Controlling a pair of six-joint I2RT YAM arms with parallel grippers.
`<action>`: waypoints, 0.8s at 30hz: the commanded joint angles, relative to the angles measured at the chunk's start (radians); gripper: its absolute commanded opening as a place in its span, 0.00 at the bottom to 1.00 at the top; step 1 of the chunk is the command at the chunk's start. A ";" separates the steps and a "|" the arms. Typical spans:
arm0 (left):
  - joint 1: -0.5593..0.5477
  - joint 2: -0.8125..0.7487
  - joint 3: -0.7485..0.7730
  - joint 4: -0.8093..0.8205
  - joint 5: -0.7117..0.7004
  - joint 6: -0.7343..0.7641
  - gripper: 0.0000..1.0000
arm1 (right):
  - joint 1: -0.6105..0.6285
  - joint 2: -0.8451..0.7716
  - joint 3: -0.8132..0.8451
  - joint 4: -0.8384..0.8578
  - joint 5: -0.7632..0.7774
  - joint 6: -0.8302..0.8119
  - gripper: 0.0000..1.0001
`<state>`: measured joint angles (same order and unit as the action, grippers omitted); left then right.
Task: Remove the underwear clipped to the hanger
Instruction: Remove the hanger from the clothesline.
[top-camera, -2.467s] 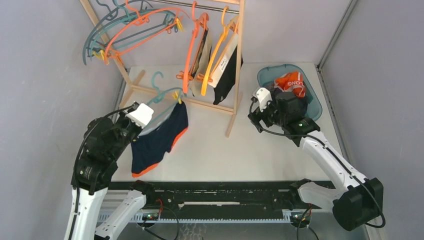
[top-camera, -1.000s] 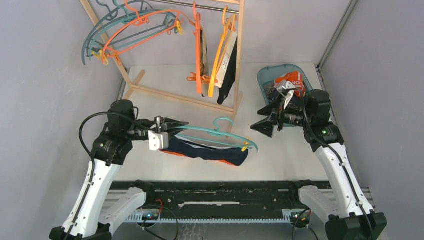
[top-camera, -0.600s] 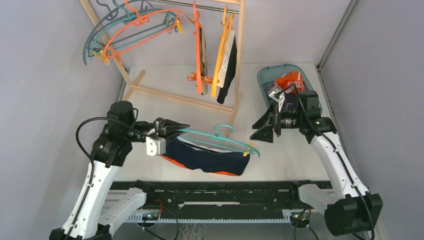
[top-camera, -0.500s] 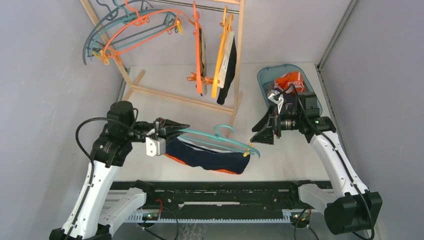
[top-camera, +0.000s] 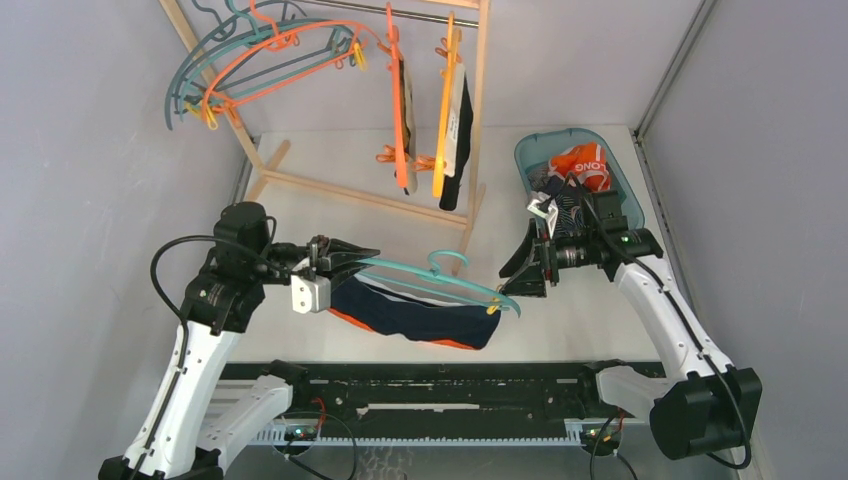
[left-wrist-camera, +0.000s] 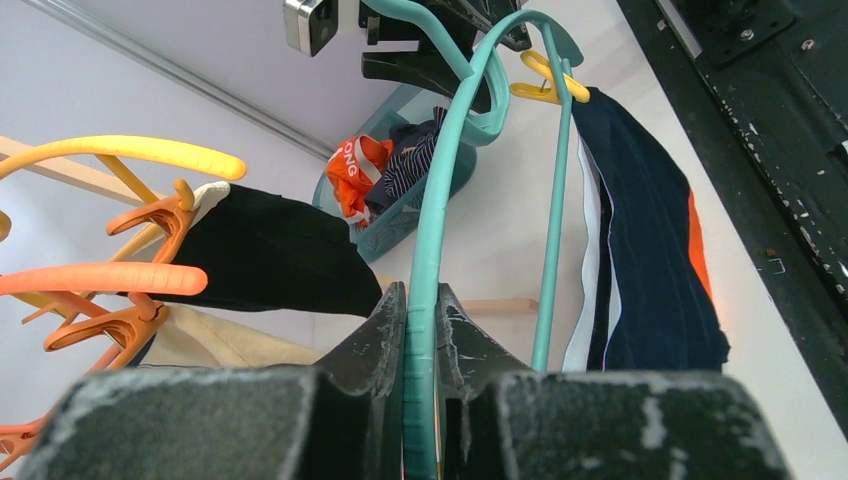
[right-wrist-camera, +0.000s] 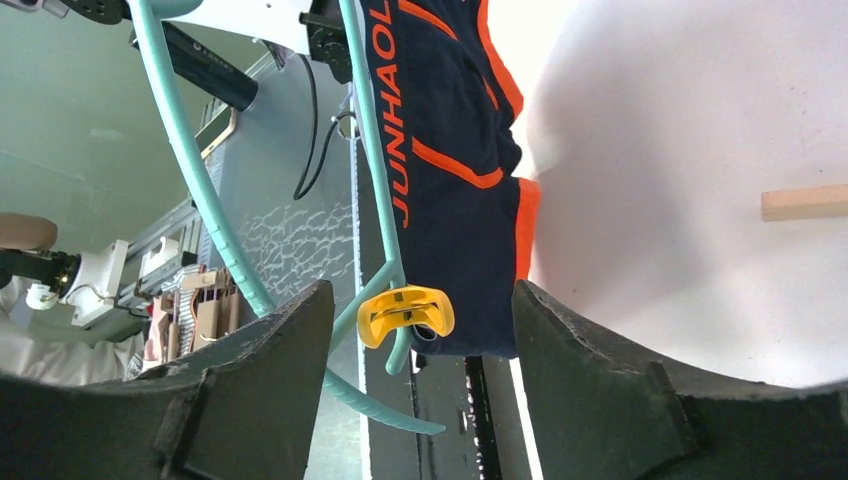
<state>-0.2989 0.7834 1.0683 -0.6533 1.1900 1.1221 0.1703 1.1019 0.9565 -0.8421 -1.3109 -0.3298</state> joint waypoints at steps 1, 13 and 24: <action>-0.002 -0.007 0.010 0.026 0.045 0.028 0.00 | 0.009 0.004 0.012 -0.010 -0.042 -0.059 0.63; -0.002 -0.008 0.016 0.005 0.038 0.058 0.00 | 0.016 0.050 0.012 -0.068 -0.064 -0.141 0.51; -0.002 -0.008 0.010 0.002 0.025 0.076 0.00 | 0.012 0.052 0.011 -0.079 -0.101 -0.168 0.38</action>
<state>-0.2989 0.7834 1.0683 -0.6697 1.1893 1.1709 0.1810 1.1633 0.9565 -0.9264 -1.3663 -0.4614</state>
